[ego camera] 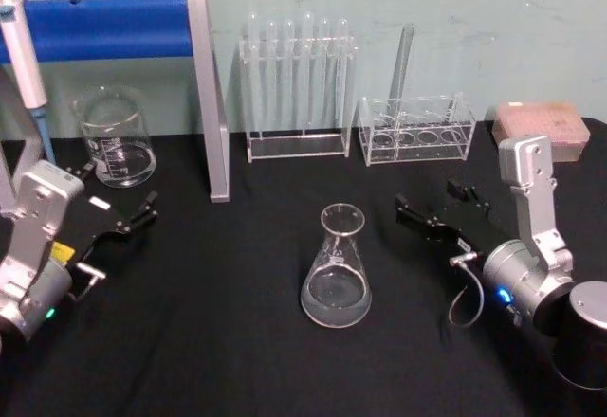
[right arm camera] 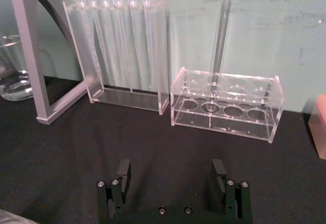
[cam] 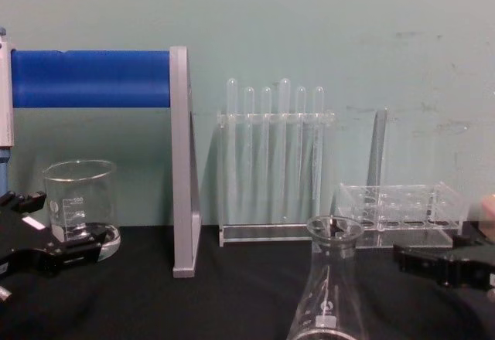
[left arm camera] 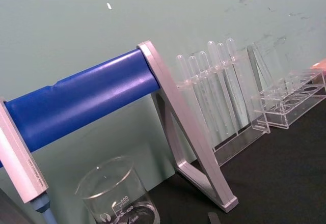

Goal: Grasp the erlenmeyer flask with one hand, shake it three times, then place it back.

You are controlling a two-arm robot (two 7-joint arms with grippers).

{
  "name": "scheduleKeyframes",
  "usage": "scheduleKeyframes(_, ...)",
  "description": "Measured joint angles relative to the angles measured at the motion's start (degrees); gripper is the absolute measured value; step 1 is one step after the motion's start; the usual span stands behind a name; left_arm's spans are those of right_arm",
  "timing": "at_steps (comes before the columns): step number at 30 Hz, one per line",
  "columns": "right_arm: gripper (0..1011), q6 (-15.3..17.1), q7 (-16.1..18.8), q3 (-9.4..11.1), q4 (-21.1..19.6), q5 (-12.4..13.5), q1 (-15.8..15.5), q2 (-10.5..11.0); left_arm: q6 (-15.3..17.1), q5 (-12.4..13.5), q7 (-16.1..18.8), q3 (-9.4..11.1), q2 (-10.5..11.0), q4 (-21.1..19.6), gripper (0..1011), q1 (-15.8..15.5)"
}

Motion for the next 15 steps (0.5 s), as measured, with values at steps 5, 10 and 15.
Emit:
scheduleKeyframes(5, 1003, 0.7, -0.1, 0.3, 1.1, -0.5, 0.2, -0.7, 0.0, 0.0, 0.0, 0.0, 0.0, 0.0, 1001, 0.0)
scheduleKeyframes(10, 1003, 1.6, 0.0, 0.9, 0.9, -1.0, -0.3, -0.9, 0.0, 0.0, 0.0, 0.0, 0.0, 0.0, 1001, 0.0)
scheduleKeyframes(15, 1003, 1.6, 0.1, 0.8, 0.9, -1.0, -0.2, -0.9, 0.0, 0.0, 0.0, 0.0, 0.0, 0.0, 1001, 0.0)
